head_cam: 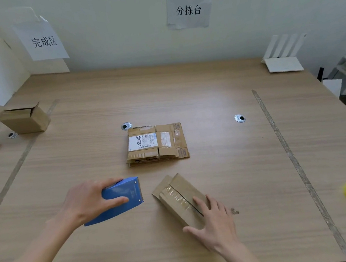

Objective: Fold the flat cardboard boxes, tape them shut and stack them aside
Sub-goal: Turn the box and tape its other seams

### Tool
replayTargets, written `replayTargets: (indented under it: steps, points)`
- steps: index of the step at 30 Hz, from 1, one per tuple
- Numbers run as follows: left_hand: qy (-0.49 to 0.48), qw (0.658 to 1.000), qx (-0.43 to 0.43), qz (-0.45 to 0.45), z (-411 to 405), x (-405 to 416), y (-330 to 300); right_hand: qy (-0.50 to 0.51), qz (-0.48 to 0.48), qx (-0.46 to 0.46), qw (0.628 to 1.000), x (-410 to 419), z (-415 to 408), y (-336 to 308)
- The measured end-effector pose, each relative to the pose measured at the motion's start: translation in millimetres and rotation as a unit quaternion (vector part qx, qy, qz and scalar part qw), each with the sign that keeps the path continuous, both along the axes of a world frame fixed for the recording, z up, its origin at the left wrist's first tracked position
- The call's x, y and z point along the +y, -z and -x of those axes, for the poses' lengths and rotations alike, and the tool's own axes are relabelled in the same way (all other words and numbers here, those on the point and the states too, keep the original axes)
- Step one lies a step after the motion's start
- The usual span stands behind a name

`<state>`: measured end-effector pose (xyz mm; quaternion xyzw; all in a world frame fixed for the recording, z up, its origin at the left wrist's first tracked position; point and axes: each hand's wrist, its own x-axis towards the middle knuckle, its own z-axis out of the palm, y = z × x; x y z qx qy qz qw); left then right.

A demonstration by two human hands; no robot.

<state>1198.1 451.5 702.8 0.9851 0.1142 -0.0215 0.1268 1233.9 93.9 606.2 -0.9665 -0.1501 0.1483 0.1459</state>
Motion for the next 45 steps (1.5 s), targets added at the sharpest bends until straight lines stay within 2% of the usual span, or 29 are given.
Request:
replayTargets:
  steps: [3, 5, 15, 22, 24, 26, 28, 30, 32, 35, 38, 45]
  points:
    - [0.007, 1.0, -0.008, 0.016, 0, -4, 1, -0.066, -0.001, 0.039, 0.997, -9, 3, 2]
    - [0.011, 1.0, -0.014, 0.023, 0, -7, 0, -0.073, 0.003, 0.042, 0.996, -10, 8, 3]
    - [0.038, 0.998, -0.017, 0.048, 7, -15, -1, 0.077, 0.0, -0.008, 0.997, 47, 22, 13]
    - [0.046, 0.998, -0.014, 0.048, 8, -19, -7, 0.08, 0.015, -0.021, 0.996, 54, 12, 8]
    - [0.047, 0.997, -0.011, 0.052, 7, -23, -11, 0.084, -0.028, -0.052, 0.995, 46, 8, -1]
    - [0.051, 0.997, -0.008, 0.058, 5, -27, -15, 0.084, -0.136, -0.076, 0.984, 42, 0, -11]
    - [0.06, 0.996, -0.009, 0.069, 3, -33, -20, 0.078, -0.268, -0.035, 0.96, 45, -9, -24]
    - [0.072, 0.994, -0.009, 0.081, 0, -42, -26, 0.084, -0.373, 0.092, 0.919, 52, -17, -40]
    - [0.084, 0.992, -0.017, 0.093, -4, -54, -34, 0.093, -0.437, 0.228, 0.865, 60, -24, -55]
    - [0.105, 0.987, -0.031, 0.119, -10, -76, -44, 0.093, -0.483, 0.369, 0.788, 65, -30, -69]
    - [0.132, 0.98, -0.048, 0.141, -12, -94, -51, 0.113, -0.515, 0.439, 0.728, 60, -34, -79]
    - [0.153, 0.971, -0.071, 0.172, -13, -127, -61, 0.141, -0.541, 0.523, 0.644, 23, -44, -80]
